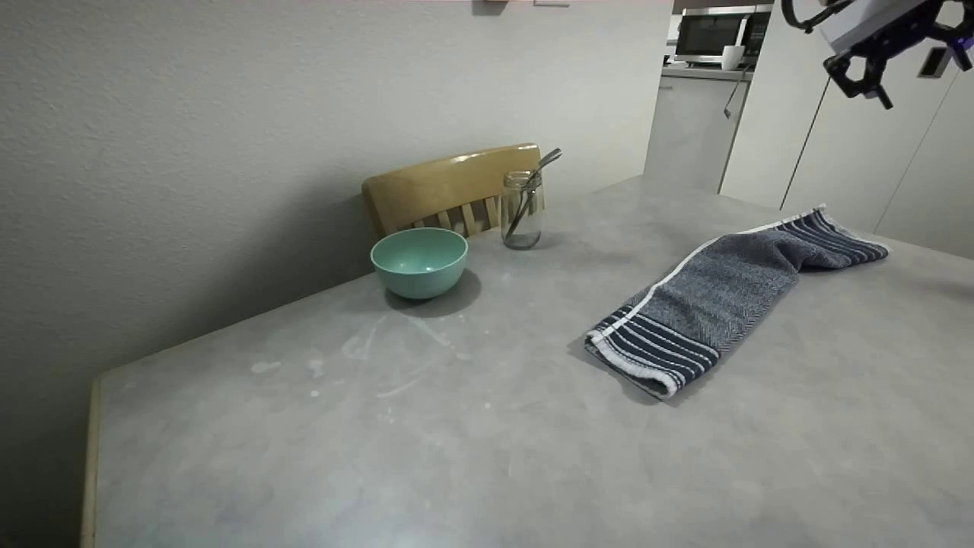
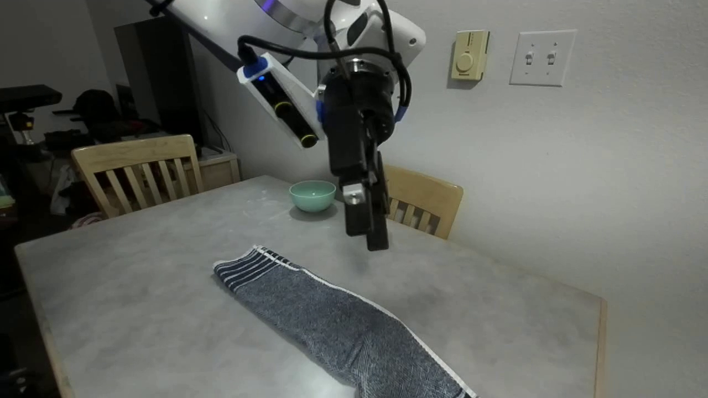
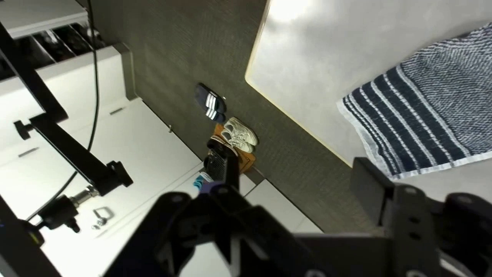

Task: Partially unfold the towel on the table

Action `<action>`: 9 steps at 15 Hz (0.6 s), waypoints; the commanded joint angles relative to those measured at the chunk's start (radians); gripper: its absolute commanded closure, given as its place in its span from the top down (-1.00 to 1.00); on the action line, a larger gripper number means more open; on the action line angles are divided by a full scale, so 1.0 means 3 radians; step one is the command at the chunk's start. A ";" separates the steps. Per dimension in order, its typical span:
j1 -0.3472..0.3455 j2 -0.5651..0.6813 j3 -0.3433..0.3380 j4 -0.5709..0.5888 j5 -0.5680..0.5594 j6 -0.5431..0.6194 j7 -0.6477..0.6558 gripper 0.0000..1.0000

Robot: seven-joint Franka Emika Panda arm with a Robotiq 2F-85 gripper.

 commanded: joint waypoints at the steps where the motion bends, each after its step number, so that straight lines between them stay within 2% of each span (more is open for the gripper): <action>1: 0.0133 0.0079 0.0055 0.0187 0.0153 -0.0617 0.0582 -0.13; 3: 0.0236 0.0142 0.0127 0.0267 0.0272 -0.0978 0.1016 -0.42; 4: 0.0294 0.0163 0.0197 0.0282 0.0298 -0.1104 0.1047 -0.53; 5: 0.0190 0.0027 0.0167 0.0136 0.0200 -0.0867 0.0897 -0.13; 6: 0.0229 0.0037 0.0204 0.0142 0.0202 -0.0915 0.0954 -0.27; 7: 0.0242 0.0039 0.0213 0.0142 0.0197 -0.0914 0.0956 -0.25; 8: 0.0266 0.0073 0.0200 0.0151 0.0179 -0.0944 0.1134 0.35; 9: 0.0286 -0.0010 0.0241 0.0051 0.0103 -0.0853 0.1033 0.36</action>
